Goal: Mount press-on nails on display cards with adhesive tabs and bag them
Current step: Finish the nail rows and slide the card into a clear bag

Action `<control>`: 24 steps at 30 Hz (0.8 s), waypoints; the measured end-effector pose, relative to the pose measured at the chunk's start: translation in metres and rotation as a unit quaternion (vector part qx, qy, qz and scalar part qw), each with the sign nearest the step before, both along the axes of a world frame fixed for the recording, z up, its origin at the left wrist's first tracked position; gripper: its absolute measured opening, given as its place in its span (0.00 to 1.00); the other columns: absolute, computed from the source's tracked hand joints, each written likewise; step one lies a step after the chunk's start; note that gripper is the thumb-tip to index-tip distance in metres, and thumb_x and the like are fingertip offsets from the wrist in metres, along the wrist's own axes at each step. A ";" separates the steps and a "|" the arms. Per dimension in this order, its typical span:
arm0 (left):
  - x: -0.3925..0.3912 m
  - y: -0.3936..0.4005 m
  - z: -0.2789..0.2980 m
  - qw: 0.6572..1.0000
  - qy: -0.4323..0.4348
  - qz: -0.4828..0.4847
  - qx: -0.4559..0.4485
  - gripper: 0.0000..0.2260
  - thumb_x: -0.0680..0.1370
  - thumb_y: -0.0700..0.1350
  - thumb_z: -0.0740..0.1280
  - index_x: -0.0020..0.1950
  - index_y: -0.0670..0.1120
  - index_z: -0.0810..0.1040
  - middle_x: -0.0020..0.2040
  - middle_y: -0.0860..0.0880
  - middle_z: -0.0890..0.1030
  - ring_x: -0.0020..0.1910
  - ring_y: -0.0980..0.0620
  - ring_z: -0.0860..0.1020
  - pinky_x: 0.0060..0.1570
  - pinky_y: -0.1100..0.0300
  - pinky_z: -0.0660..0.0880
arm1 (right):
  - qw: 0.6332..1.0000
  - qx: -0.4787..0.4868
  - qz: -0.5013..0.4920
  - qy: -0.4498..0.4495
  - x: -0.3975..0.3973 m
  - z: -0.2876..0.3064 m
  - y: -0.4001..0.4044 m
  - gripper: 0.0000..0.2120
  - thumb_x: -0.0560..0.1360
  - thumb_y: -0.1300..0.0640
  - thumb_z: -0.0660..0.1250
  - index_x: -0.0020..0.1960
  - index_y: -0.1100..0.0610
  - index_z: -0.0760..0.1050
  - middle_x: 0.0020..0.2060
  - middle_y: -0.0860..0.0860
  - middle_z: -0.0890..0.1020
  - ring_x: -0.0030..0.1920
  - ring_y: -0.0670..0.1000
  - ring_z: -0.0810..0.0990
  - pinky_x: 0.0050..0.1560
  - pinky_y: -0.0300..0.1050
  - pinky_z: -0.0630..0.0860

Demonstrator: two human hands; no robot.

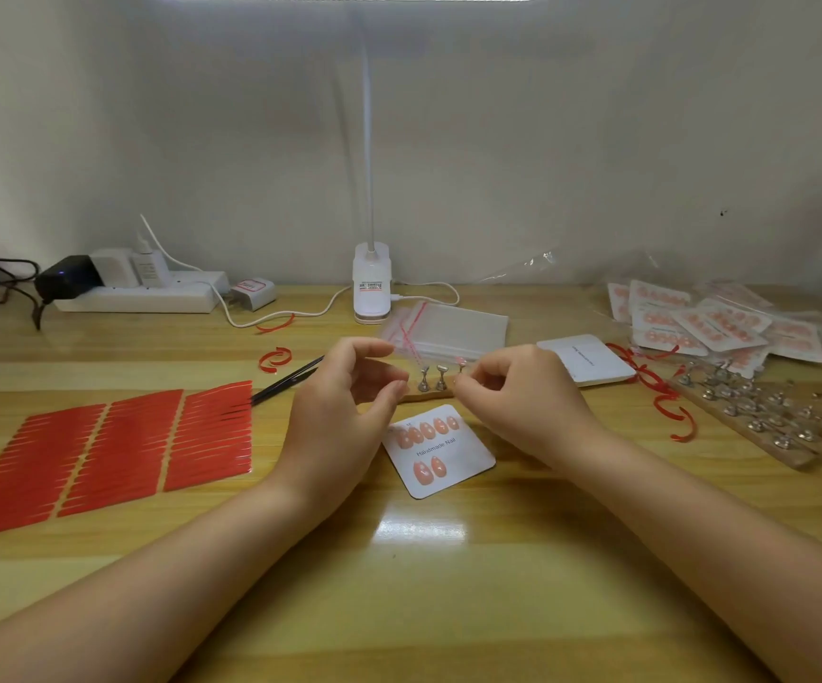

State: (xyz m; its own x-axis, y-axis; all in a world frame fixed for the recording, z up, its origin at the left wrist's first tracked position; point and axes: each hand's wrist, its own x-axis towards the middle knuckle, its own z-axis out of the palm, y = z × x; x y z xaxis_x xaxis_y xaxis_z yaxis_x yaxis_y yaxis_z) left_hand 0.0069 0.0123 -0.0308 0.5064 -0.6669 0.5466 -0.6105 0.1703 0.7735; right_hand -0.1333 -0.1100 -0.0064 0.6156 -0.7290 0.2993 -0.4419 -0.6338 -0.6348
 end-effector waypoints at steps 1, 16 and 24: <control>-0.001 0.001 0.001 1.000 -0.014 -0.004 -0.005 0.17 0.75 0.38 0.72 0.53 0.58 0.73 0.45 0.57 0.83 0.47 0.58 0.82 0.48 0.61 0.79 | 0.999 0.041 0.017 -0.001 -0.003 0.004 0.002 0.12 0.73 0.53 0.67 0.36 0.59 0.81 0.26 0.51 0.78 0.29 0.48 0.75 0.33 0.45 0.72; -0.023 0.010 0.007 0.988 -0.153 0.003 -0.028 0.13 0.72 0.36 0.74 0.52 0.47 0.78 0.44 0.53 0.83 0.46 0.59 0.81 0.48 0.72 0.72 | 0.962 0.142 0.118 -0.202 -0.016 -0.005 0.033 0.22 0.79 0.47 0.63 0.33 0.59 0.78 0.19 0.43 0.71 0.23 0.42 0.69 0.32 0.45 0.68; -0.026 0.011 0.006 0.984 -0.159 -0.016 -0.078 0.11 0.70 0.33 0.76 0.50 0.41 0.79 0.43 0.52 0.84 0.45 0.60 0.82 0.48 0.65 0.78 | 0.943 0.249 0.098 -0.196 -0.011 -0.007 0.038 0.23 0.79 0.55 0.64 0.26 0.55 0.76 0.19 0.48 0.70 0.21 0.43 0.68 0.31 0.39 0.69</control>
